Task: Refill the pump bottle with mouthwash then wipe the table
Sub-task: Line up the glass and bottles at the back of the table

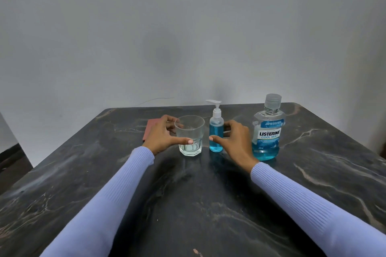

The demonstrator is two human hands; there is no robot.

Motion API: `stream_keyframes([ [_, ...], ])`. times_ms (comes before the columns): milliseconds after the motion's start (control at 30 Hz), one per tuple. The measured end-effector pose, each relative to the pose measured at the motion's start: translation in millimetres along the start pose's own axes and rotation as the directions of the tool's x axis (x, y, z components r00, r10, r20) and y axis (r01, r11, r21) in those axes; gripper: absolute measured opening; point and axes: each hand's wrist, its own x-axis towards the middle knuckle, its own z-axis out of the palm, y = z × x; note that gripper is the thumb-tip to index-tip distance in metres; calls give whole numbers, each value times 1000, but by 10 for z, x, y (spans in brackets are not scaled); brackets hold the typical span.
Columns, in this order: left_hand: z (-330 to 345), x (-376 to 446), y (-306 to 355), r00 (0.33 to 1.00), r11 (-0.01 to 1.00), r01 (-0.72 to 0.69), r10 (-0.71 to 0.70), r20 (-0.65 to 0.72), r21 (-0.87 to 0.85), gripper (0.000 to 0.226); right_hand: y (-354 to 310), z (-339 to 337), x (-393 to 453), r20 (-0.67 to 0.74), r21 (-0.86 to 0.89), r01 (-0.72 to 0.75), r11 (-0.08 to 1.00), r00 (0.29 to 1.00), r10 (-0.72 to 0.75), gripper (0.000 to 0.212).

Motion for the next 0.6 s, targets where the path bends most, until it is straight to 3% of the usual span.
stream_keyframes([
  [100,-35,226,-39,999,998,46,-44,-27,50,99,-6,166,187,-14,-12,-33,999,999,33,47],
  [267,-75,605,-112,996,987,74,-65,-65,144,86,-26,365,406,-38,-40,-59,997,998,58,42],
  [600,-64,914,-169,993,991,96,-90,-71,91,81,-32,545,642,-53,-60,-111,992,993,108,42],
])
